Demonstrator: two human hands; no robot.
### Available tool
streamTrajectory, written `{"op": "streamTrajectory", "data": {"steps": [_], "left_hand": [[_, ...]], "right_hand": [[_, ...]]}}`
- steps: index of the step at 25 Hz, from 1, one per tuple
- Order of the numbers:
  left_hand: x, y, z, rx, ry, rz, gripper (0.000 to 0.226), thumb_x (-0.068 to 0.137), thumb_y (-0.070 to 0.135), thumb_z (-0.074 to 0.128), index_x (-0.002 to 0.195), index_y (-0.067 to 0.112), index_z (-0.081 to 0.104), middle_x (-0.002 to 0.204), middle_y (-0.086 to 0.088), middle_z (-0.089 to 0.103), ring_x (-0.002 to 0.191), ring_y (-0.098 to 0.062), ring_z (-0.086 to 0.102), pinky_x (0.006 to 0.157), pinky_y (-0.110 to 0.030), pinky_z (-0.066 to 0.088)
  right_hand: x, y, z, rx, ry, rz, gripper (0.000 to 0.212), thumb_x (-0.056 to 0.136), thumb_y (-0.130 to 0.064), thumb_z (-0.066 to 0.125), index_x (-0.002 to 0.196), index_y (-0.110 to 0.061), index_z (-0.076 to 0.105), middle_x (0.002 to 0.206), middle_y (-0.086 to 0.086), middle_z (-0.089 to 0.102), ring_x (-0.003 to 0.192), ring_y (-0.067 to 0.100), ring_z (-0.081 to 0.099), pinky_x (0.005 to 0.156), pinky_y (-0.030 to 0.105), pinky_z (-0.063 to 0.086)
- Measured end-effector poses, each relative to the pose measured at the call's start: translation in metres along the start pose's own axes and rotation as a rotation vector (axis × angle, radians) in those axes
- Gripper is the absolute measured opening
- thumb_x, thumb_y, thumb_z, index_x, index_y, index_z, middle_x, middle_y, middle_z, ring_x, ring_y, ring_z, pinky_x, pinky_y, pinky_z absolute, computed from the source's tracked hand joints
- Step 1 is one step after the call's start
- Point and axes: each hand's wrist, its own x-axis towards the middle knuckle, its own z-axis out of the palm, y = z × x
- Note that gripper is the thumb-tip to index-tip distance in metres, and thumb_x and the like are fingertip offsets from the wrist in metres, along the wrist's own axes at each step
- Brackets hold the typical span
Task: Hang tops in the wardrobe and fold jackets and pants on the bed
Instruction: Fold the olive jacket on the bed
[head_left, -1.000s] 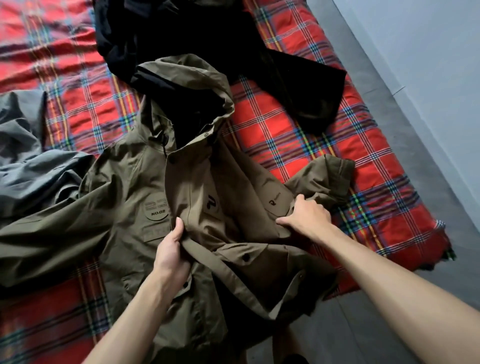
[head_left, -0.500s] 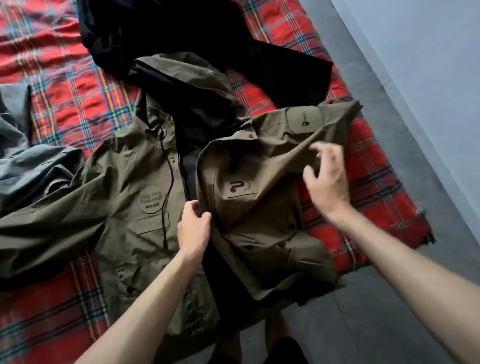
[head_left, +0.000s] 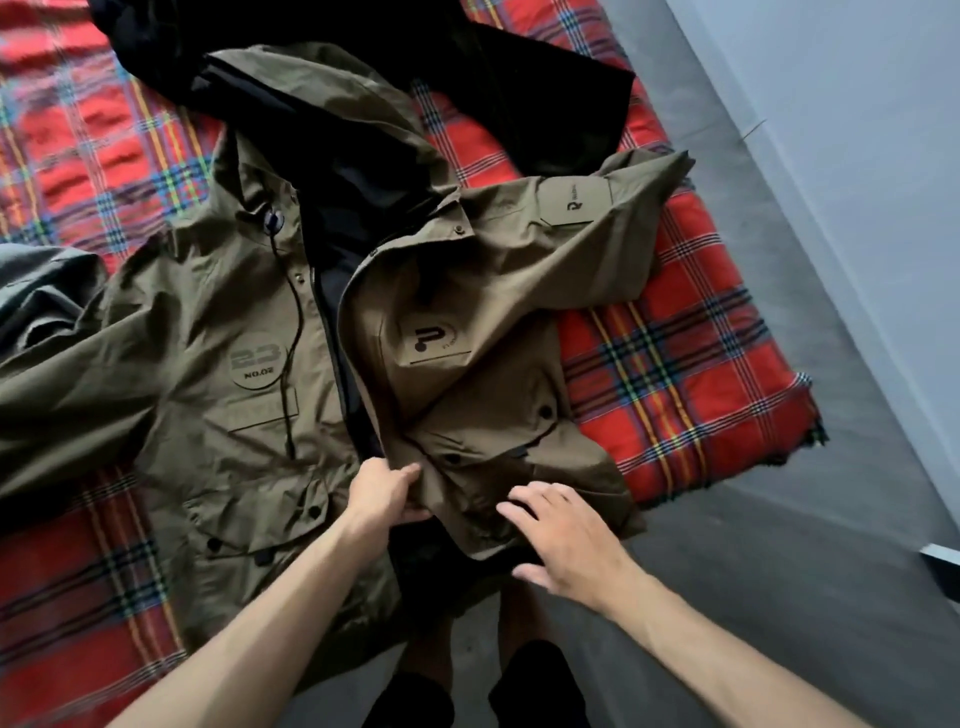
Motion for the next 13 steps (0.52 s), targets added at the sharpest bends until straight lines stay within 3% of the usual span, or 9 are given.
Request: {"op": "streamTrajectory", "data": {"steps": [2,4,7,10,12,13], "left_hand": [[-0.009,0.003,-0.006,-0.149,-0.043,0.078,0.011,0.097,0.005,0.056,0.092,0.002,0.065,0.086,-0.015,0.069,0.067,-0.022,0.066,0.044,-0.028,0.055],[-0.017,0.007,-0.012,-0.205,-0.076,0.178,0.013,0.098,0.006,0.054,0.100,0.000,0.066,0.088,-0.016,0.069,0.066,-0.019,0.068,0.048,-0.028,0.056],[-0.029,0.012,-0.022,-0.219,0.014,0.297,0.017,0.100,0.010,0.052,0.091,0.005,0.065,0.081,-0.013,0.067,0.058,-0.012,0.067,0.047,-0.025,0.054],[-0.046,0.006,-0.037,-0.231,-0.038,0.245,0.017,0.101,0.025,0.052,0.090,0.014,0.060,0.082,-0.006,0.064,0.057,-0.011,0.065,0.054,-0.027,0.053],[-0.058,-0.014,-0.041,-0.065,-0.204,0.087,0.026,0.094,0.040,0.060,0.101,0.016,0.061,0.091,-0.006,0.067,0.072,-0.023,0.066,0.064,-0.031,0.050],[-0.062,-0.033,-0.042,0.071,-0.256,0.037,0.030,0.089,0.042,0.067,0.101,0.015,0.064,0.090,-0.005,0.069,0.074,-0.025,0.066,0.065,-0.032,0.051]], "right_hand": [[0.017,-0.009,-0.002,0.049,-0.097,0.128,0.071,0.059,-0.046,0.081,0.121,-0.017,0.060,0.109,0.004,0.062,0.102,0.026,0.062,0.086,0.036,0.051],[0.033,-0.008,-0.010,0.119,-0.207,0.228,0.042,0.077,-0.042,0.069,0.111,-0.019,0.062,0.106,0.006,0.065,0.102,0.030,0.063,0.084,0.037,0.048],[0.031,-0.015,-0.020,0.322,-0.279,0.339,0.020,0.090,-0.043,0.057,0.087,-0.024,0.056,0.097,0.011,0.069,0.099,0.034,0.063,0.074,0.037,0.044],[-0.003,-0.044,-0.030,0.524,-0.070,0.486,0.021,0.091,-0.038,0.060,0.079,-0.026,0.046,0.075,0.013,0.066,0.081,0.037,0.063,0.063,0.039,0.040],[-0.019,-0.080,-0.028,0.577,0.091,0.409,0.015,0.089,-0.033,0.063,0.086,-0.023,0.053,0.071,0.012,0.065,0.074,0.036,0.063,0.060,0.037,0.039],[-0.018,-0.103,-0.024,0.643,0.082,0.315,0.013,0.089,-0.031,0.064,0.092,-0.021,0.057,0.076,0.010,0.067,0.077,0.032,0.064,0.063,0.035,0.039]]}}
